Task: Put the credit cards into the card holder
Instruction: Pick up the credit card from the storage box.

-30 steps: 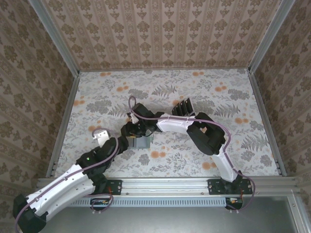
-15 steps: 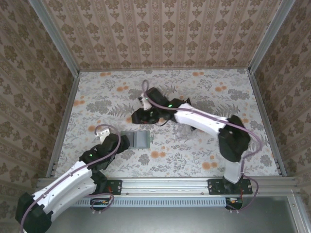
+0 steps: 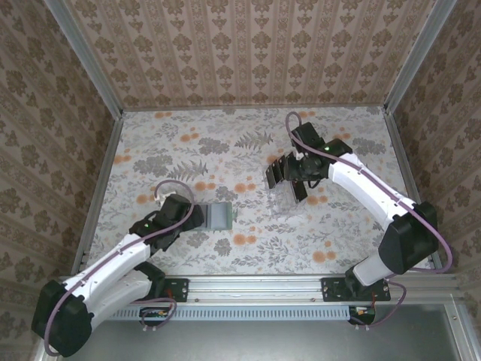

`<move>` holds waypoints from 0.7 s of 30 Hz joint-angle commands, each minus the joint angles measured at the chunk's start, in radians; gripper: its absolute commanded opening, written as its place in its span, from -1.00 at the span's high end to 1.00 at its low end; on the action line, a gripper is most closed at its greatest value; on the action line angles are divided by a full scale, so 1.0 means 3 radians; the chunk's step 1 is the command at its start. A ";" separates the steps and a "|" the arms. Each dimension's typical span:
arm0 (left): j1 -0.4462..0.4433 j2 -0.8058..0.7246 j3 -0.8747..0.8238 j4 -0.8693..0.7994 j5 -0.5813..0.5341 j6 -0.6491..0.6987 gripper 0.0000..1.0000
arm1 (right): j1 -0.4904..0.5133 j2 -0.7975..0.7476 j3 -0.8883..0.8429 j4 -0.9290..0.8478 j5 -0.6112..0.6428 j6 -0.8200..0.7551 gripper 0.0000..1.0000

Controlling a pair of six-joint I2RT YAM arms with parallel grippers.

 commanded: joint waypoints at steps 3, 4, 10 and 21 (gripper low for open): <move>0.0076 0.0073 0.0067 0.0053 0.0065 0.0163 -1.00 | 0.0047 -0.0048 -0.0103 -0.0035 -0.0078 -0.0148 0.24; 0.0086 0.0093 0.0063 0.0055 0.0063 0.0168 -1.00 | 0.0083 -0.0011 -0.0082 0.0000 -0.0097 -0.0140 0.25; 0.0138 0.0191 0.0026 0.0094 0.0067 0.0195 -1.00 | 0.0336 0.0475 0.0300 0.0017 -0.0073 -0.0138 0.24; 0.0234 0.0272 0.0024 0.0135 0.0087 0.0265 -0.99 | 0.0373 0.1520 0.1230 -0.0273 0.0398 -0.0238 0.32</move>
